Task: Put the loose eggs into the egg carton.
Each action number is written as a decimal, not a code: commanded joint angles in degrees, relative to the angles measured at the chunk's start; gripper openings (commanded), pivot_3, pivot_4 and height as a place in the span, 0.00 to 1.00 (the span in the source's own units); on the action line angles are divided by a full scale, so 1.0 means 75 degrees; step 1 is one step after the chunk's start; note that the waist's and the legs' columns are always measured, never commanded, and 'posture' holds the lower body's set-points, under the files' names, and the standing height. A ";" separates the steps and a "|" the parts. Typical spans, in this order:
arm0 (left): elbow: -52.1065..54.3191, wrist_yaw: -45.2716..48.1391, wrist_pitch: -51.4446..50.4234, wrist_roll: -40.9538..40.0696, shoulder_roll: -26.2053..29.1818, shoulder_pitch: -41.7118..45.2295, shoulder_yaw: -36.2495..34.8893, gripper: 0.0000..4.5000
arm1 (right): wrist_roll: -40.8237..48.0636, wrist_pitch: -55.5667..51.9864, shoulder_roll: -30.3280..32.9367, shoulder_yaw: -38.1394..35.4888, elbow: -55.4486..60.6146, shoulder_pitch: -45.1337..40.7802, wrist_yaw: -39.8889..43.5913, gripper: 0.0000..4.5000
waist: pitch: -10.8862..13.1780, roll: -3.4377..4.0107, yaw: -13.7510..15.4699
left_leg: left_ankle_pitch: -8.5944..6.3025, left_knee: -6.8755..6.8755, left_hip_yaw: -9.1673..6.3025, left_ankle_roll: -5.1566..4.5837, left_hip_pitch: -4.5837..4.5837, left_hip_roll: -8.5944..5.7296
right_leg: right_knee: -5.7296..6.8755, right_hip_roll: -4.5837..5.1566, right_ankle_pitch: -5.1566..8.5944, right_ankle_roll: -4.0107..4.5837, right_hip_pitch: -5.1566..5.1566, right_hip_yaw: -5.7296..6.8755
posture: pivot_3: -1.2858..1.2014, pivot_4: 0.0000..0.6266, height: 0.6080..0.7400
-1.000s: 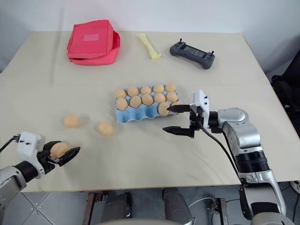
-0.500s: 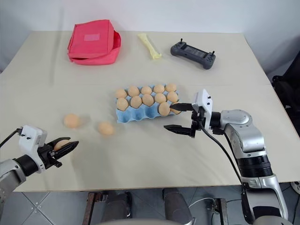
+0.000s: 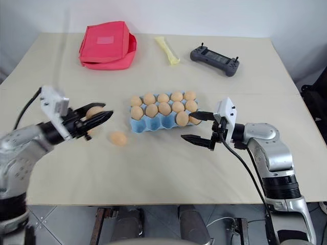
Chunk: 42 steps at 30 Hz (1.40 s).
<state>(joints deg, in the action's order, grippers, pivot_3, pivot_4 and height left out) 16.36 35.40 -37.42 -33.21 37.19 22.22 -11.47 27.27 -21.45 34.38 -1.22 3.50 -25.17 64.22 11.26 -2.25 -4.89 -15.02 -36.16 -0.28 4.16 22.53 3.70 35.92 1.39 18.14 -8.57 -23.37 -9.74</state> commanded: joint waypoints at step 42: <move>-0.1998 0.1645 0.1309 0.1510 -0.1215 0.2007 0.0496 0.99 | 0.0355 0.0056 0.0399 -0.0568 0.0726 0.0530 -0.0516 1.00 | 0.0002 0.0004 0.0216 | 0.0004 -0.0033 -0.0012 -0.0005 0.0030 0.0004 | 0.0022 -0.0010 -0.0008 -0.0016 -0.0017 -0.0002 | 0.52 0.24 1.00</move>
<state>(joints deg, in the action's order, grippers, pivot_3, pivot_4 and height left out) -5.94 49.42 -23.65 -19.19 26.21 39.63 -4.48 29.63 -22.37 36.73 -5.18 9.31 -20.00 59.08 11.27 -2.23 -3.28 -14.99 -36.42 -0.37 4.12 22.76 3.73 36.10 1.32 18.08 -8.69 -23.49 -9.76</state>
